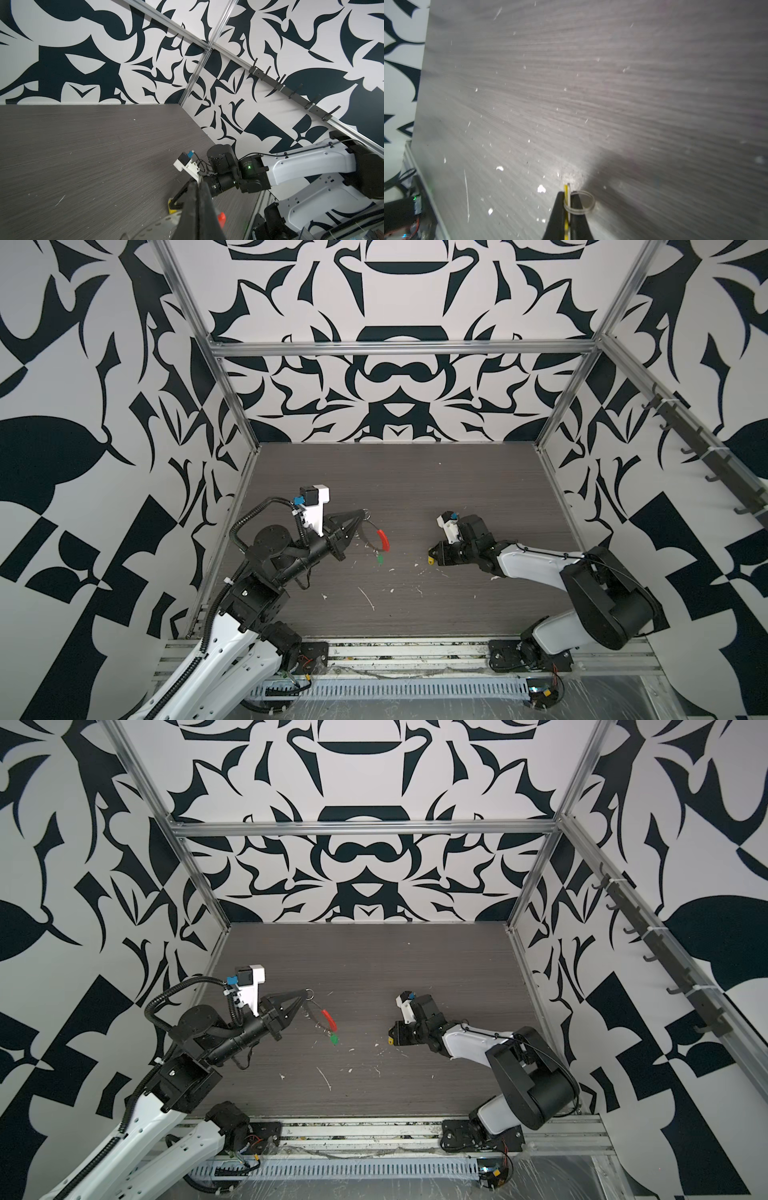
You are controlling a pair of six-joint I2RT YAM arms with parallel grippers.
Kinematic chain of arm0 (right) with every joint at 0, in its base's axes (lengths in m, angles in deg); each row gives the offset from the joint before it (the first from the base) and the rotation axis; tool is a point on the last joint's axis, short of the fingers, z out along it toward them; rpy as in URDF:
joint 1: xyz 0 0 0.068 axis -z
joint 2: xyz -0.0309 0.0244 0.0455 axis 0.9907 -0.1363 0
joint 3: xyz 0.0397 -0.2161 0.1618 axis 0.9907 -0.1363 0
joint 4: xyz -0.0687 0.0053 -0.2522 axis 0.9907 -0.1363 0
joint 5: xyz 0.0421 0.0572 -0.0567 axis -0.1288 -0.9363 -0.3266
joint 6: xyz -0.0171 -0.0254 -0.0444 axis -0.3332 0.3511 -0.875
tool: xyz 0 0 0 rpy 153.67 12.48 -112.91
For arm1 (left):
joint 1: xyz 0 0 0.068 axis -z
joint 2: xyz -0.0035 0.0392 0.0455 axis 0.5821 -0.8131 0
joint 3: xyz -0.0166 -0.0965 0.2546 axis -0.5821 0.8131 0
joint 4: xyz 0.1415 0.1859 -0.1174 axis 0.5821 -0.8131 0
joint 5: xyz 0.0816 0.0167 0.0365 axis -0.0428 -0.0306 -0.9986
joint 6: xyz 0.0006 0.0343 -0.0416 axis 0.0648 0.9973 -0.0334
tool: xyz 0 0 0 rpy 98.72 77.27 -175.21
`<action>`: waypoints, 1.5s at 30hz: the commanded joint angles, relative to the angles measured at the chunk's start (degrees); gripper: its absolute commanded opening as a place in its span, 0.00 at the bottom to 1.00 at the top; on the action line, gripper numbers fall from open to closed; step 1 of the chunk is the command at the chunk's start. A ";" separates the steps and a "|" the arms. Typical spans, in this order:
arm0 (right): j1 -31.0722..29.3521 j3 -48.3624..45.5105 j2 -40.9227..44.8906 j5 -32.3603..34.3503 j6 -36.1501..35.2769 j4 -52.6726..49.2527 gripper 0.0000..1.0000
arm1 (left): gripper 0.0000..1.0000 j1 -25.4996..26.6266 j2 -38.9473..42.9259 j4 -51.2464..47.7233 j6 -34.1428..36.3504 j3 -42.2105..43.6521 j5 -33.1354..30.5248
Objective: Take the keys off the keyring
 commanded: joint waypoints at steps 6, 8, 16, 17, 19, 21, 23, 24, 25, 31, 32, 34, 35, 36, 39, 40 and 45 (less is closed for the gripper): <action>-0.10 0.49 0.62 7.08 1.89 -2.43 0.35 | 0.00 0.16 0.19 1.42 -1.02 0.78 -0.14; -0.17 0.85 2.61 7.78 1.94 -3.60 0.41 | 0.00 0.14 0.15 1.37 -1.26 0.83 -0.15; -2.22 9.66 14.73 7.75 -0.36 -11.59 0.45 | 0.00 0.18 -0.38 1.29 -1.72 0.38 -0.05; -3.08 11.51 16.24 7.90 -0.84 -12.53 0.45 | 0.00 0.14 -0.39 1.20 -1.72 0.25 -0.13; -4.93 15.02 18.32 7.73 -2.20 -13.68 0.45 | 0.00 0.12 -0.60 1.28 -1.77 0.14 -0.14; -7.70 19.02 19.81 7.71 -4.27 -14.45 0.46 | 0.00 0.13 -0.83 1.44 -1.81 -0.14 -0.09; -11.02 22.46 20.86 7.76 -7.03 -14.19 0.46 | 0.00 0.18 -1.22 1.46 -1.81 -0.48 -0.06; -12.77 23.86 21.19 7.81 -8.20 -13.89 0.46 | 0.00 0.15 -1.50 1.55 -1.81 -0.76 -0.06; -14.80 25.30 21.50 8.00 -9.61 -13.30 0.47 | 0.00 0.14 -1.67 1.68 -1.73 -0.97 -0.05; -23.97 30.47 19.59 8.90 -14.70 -10.99 0.50 | 0.00 0.18 -3.06 2.05 -1.76 -2.11 0.11; -24.88 30.61 18.97 9.41 -14.84 -10.65 0.50 | 0.00 0.12 -3.23 2.15 -1.81 -2.23 0.12; -27.01 30.64 17.61 12.35 -15.31 -9.41 0.51 | 0.00 0.16 -3.29 2.67 -1.98 -2.22 0.21; -27.78 30.46 17.08 13.98 -15.64 -8.87 0.52 | 0.00 0.16 -3.38 2.90 -2.11 -2.10 0.13; -28.70 30.40 16.42 15.76 -16.00 -8.36 0.52 | 0.00 0.14 -3.43 3.12 -2.24 -2.11 0.15; -29.76 30.36 14.57 17.80 -16.09 -6.99 0.53 | 0.00 0.17 -3.65 3.65 -2.59 -2.20 0.26; -29.86 30.32 13.96 17.70 -15.92 -6.53 0.53 | 0.00 0.24 -3.73 3.90 -2.69 -2.19 0.38; -30.48 30.27 11.63 17.97 -15.29 -5.12 0.54 | 0.00 0.17 -4.26 4.60 -3.34 -2.08 0.81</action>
